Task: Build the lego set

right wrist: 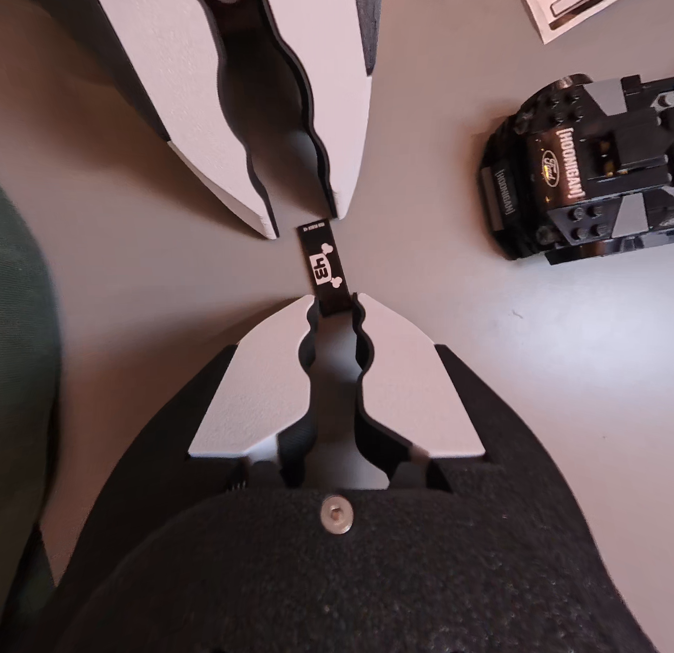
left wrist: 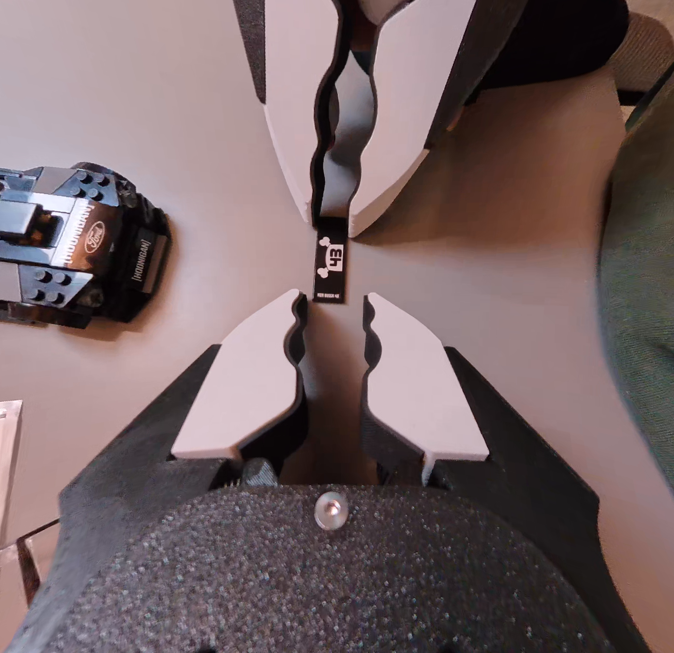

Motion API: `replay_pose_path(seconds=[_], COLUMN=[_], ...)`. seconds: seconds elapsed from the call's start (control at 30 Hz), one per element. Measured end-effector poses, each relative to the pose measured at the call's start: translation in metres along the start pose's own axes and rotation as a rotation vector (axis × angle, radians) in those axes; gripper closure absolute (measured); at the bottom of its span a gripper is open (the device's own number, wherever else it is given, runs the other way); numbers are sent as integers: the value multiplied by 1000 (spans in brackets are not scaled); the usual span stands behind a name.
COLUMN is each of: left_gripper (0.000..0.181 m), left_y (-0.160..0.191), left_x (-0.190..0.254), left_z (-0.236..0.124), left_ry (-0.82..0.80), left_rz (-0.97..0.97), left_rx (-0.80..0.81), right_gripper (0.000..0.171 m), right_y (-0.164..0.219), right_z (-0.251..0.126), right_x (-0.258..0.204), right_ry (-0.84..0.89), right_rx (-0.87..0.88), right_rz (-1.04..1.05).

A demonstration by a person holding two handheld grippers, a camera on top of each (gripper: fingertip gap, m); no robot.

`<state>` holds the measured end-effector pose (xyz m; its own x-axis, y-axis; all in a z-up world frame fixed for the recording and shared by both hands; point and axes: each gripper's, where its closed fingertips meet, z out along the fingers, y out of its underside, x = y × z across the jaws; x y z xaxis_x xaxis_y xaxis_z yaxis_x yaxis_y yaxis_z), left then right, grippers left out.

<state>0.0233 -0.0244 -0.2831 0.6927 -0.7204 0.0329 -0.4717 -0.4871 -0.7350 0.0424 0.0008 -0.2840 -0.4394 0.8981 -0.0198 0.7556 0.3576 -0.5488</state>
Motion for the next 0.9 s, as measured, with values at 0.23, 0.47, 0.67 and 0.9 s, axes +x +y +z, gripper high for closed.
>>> replay_pose_path(seconds=[0.23,0.47,0.67,0.9], left_gripper=[165,154,157,144], left_y=[-3,-20,0,37], left_x=[2,-38,-99,-120], left_z=[4,-33,-89,-117], left_ry=[-24,-221,-491,-562], left_rz=[36,3,-146,-270], left_rx=[-5,149,217,188], right_gripper=[155,155,155,133], right_y=[-2,16,49,36], right_z=[0,-33,-46,-55], right_x=[-7,39,101,113], right_ry=[-1,166,267,217], right_rx=[50,46,-36,11], right_rz=[-16,63,138,126])
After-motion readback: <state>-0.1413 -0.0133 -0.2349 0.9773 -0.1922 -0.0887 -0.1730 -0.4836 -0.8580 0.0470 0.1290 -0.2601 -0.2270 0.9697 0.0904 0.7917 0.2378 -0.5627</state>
